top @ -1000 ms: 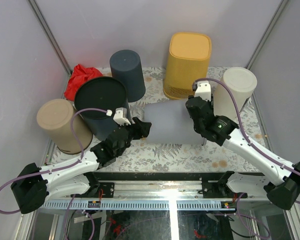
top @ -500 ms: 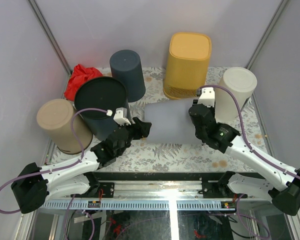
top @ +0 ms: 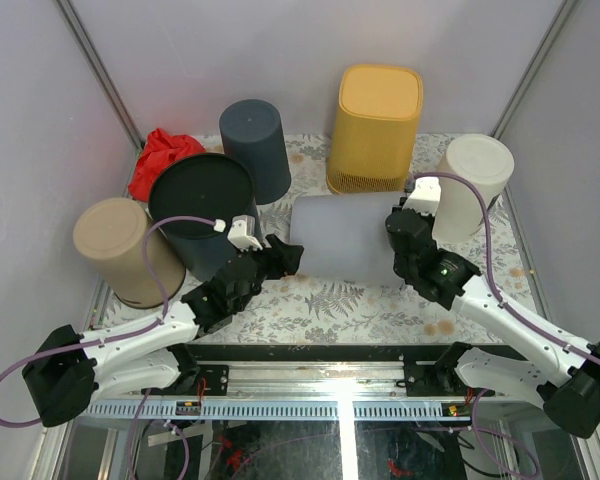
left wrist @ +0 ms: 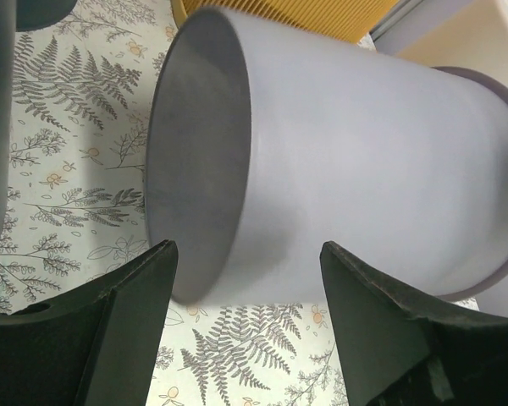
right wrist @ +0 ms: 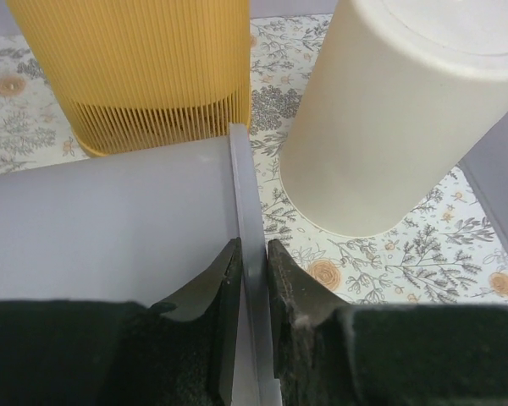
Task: Turn the large container upside down
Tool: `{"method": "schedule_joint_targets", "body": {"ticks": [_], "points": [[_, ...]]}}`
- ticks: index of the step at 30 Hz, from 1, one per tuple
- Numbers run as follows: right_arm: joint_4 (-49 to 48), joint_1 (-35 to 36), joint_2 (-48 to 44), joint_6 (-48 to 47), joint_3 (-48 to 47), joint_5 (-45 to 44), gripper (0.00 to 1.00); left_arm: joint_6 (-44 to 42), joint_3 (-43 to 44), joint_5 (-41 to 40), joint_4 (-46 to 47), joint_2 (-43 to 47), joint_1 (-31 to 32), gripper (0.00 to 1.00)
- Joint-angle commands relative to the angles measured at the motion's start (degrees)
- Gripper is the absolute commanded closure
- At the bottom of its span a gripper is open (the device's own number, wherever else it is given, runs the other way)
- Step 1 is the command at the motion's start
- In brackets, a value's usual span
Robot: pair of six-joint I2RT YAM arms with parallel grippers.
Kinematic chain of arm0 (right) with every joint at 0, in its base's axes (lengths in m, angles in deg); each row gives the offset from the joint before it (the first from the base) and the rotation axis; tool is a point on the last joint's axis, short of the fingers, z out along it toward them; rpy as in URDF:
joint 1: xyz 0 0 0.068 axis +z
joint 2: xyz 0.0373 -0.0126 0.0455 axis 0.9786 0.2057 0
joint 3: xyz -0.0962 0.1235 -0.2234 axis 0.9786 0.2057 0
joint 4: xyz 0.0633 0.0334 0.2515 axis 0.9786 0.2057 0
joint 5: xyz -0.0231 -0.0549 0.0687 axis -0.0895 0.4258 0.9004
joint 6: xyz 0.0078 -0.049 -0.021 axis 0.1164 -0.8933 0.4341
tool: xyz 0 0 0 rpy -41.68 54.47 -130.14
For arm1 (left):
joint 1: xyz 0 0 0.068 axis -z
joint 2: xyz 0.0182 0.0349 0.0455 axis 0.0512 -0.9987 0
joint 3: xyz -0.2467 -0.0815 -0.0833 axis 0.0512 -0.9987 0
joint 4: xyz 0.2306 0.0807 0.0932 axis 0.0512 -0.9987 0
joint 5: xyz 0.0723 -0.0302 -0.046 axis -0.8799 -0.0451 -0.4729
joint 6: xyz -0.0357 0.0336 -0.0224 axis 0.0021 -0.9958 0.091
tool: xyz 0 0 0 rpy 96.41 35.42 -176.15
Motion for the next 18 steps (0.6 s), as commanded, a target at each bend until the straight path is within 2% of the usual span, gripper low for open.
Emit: {"method": "schedule_joint_targets", "body": {"ticks": [1,3,6,11,18], "points": [[0.7,-3.1,-0.4,3.7,3.4,3.1,0.83,-1.4,-0.3,2.3,4.7,-0.8,-0.4,0.32],[0.6,-3.5,-0.4,4.4,3.8,4.0,0.86,-1.6,-0.2,4.0,5.9,-1.4,-0.4,0.32],[0.7,-4.5,-0.8,6.2,4.5,4.9,1.0,-1.8,0.3,5.7,6.8,-2.3,-0.4,0.32],[0.1,-6.7,-3.6,8.2,6.9,9.0,1.0,-1.5,0.9,6.5,6.8,-2.4,-0.4,0.32],[4.0,-7.1,-10.6,10.7,10.7,8.2,1.0,-1.6,1.5,4.9,4.5,1.0,-0.4,0.32]]}}
